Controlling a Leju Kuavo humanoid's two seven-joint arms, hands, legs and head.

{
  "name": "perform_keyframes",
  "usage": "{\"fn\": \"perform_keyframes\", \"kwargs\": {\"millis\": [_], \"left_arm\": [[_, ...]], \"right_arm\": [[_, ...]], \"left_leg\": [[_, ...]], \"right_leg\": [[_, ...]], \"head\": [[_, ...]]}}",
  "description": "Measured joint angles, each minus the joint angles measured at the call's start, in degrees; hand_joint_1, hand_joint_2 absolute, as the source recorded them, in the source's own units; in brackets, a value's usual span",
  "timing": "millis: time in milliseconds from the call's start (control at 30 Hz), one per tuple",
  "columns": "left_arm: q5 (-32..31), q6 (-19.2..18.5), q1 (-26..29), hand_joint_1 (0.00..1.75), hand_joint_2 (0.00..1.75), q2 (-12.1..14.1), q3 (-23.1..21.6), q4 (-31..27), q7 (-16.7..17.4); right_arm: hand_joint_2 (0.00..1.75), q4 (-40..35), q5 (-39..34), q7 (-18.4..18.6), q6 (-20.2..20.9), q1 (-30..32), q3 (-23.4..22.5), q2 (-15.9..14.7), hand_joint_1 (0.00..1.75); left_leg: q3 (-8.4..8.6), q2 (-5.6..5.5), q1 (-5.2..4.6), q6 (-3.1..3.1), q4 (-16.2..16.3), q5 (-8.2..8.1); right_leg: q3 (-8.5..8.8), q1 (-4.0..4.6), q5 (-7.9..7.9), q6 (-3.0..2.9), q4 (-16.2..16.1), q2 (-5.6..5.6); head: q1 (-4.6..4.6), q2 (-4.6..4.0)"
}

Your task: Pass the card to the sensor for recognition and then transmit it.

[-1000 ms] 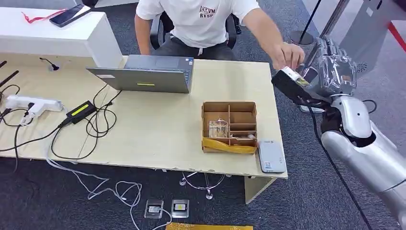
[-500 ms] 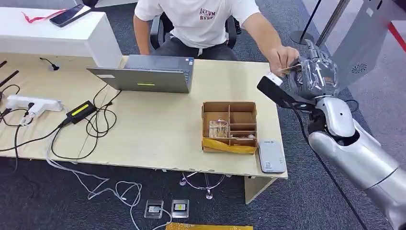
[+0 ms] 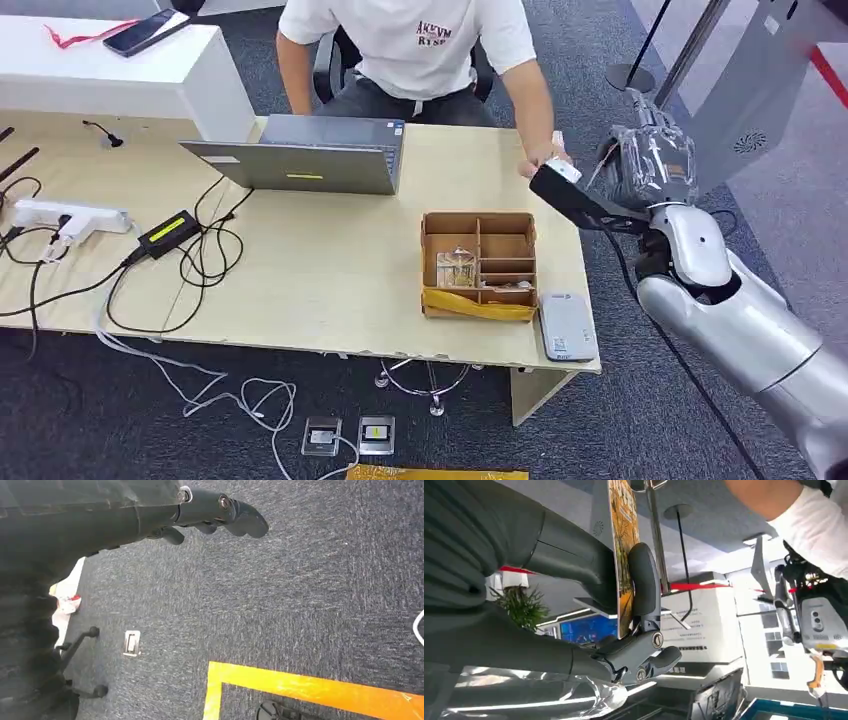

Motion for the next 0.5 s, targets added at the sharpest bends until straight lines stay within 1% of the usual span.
{"fn": "perform_keyframes", "kwargs": {"millis": [167, 400, 500], "left_arm": [[0.61, 0.07, 0.0, 0.0, 1.75, -0.04, -0.02, -0.02, 0.0], [0.72, 0.09, 0.01, 0.0, 1.75, -0.04, -0.02, -0.02, 0.0], [0.96, 0.13, 0.0, 0.0, 1.75, -0.04, -0.07, -0.02, 0.3]], "right_arm": [[1.75, 0.17, -0.46, -0.72, -0.26, 0.5, 0.29, 0.07, 1.75], [1.75, 0.18, -0.46, -0.79, -0.26, 0.79, 0.29, 0.07, 1.75], [1.75, 0.35, -1.57, -0.68, -0.31, 3.11, 0.26, -0.41, 1.75]], "left_leg": [[0.03, 0.0, 0.0, 0.0, 0.0, 0.0], [0.03, 0.0, 0.0, 0.0, 0.0, 0.0], [0.08, 0.02, 0.0, 0.0, 0.0, 0.0]], "right_leg": [[-0.01, 0.0, 0.0, 0.0, -0.01, 0.01], [0.0, 0.0, 0.0, 0.0, -0.01, 0.01], [-0.02, 0.01, 0.0, 0.0, -0.03, 0.03]], "head": [[0.0, 0.0], [0.0, 0.0], [0.02, 0.0]]}}
